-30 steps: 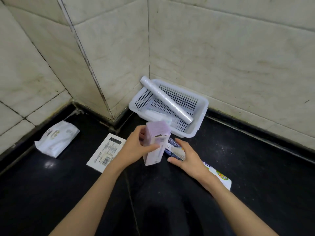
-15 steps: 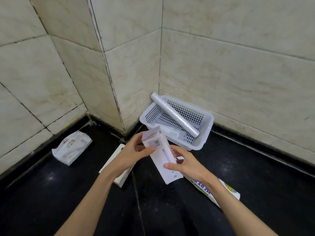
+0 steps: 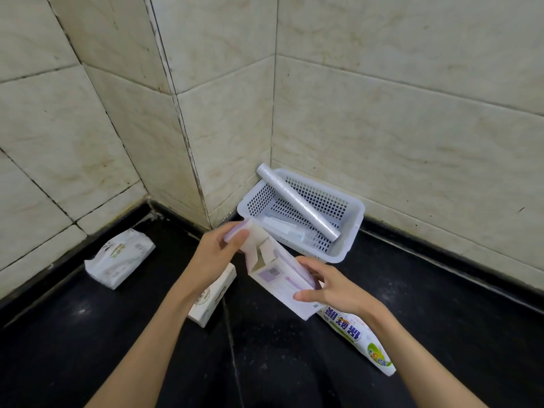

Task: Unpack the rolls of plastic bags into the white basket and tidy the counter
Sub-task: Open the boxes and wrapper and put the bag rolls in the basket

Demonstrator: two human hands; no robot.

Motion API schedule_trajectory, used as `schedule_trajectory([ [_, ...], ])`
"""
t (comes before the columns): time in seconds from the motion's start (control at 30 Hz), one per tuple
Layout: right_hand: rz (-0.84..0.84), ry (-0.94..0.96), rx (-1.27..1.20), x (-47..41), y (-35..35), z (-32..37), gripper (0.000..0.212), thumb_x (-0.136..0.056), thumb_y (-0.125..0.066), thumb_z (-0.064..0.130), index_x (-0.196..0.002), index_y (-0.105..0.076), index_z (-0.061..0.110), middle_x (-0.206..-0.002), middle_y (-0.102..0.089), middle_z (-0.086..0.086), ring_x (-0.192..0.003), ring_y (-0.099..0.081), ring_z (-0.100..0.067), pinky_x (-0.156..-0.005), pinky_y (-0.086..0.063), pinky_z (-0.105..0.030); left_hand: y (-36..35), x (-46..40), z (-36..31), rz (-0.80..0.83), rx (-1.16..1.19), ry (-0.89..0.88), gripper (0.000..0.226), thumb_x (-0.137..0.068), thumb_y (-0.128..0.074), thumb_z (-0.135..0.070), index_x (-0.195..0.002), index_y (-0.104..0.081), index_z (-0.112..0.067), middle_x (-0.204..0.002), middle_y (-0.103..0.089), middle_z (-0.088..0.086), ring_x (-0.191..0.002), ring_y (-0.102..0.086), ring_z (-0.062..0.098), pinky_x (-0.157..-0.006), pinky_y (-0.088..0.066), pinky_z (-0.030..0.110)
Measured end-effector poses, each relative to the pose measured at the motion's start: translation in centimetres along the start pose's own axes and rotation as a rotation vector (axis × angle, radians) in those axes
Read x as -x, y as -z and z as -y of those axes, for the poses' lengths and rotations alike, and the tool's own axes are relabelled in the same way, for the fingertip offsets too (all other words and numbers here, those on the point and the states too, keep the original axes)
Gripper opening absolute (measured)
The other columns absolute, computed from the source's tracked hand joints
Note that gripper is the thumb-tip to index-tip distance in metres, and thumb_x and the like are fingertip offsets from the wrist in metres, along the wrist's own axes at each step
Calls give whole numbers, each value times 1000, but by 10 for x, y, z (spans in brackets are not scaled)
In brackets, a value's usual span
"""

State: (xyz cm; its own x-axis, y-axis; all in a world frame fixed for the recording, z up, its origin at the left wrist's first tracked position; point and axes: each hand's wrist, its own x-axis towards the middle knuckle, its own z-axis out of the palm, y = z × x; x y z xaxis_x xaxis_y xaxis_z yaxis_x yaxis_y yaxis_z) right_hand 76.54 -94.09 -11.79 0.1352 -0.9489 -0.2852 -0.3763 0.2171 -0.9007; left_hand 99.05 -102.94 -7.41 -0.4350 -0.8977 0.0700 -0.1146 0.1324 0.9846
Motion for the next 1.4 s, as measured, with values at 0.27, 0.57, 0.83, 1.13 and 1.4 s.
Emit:
schedule_trajectory([
  [0.27,3,41,-54,2,7,5,57,-71,-78,14,-118,-55,35,-117,-64,5,-109,-58,-6,-91,-50,-21,-2,-2,-6,-444,-179,-74,28,-81,-63,-9,-81,-50,-34,-83,-57,-8,-73,-53,3,-67,-45,15],
  [0.57,-128,1,-30,-2,6,-3,56,-63,-84,24,-111,-56,36,-100,-69,11,-88,-65,-3,-80,-51,-23,-25,23,-25,-61,-502,-513,17,-84,-41,-10,-89,-57,-10,-84,-57,-6,-77,-51,-2,-70,-40,9],
  [0.83,-104,17,-37,1,9,-5,57,-65,-82,21,-111,-54,40,-106,-67,12,-97,-64,-7,-83,-50,-17,-21,13,-19,99,-644,-350,17,-93,-45,-11,-103,-56,-18,-97,-60,-11,-84,-51,-4,-78,-40,17],
  [1.13,-73,36,-73,2,7,-6,54,-66,-82,12,-106,-57,38,-104,-68,16,-99,-62,-4,-83,-47,-9,-14,8,-29,145,-710,-388,14,-89,-54,-18,-81,-64,-12,-76,-59,-4,-70,-49,7,-72,-40,24],
  [1.4,-109,29,-63,3,10,-7,58,-66,-82,16,-113,-53,35,-109,-65,11,-96,-63,-3,-75,-50,-15,-17,9,-25,134,-955,-365,19,-88,-56,-23,-100,-71,-26,-88,-57,-1,-90,-48,14,-82,-21,30],
])
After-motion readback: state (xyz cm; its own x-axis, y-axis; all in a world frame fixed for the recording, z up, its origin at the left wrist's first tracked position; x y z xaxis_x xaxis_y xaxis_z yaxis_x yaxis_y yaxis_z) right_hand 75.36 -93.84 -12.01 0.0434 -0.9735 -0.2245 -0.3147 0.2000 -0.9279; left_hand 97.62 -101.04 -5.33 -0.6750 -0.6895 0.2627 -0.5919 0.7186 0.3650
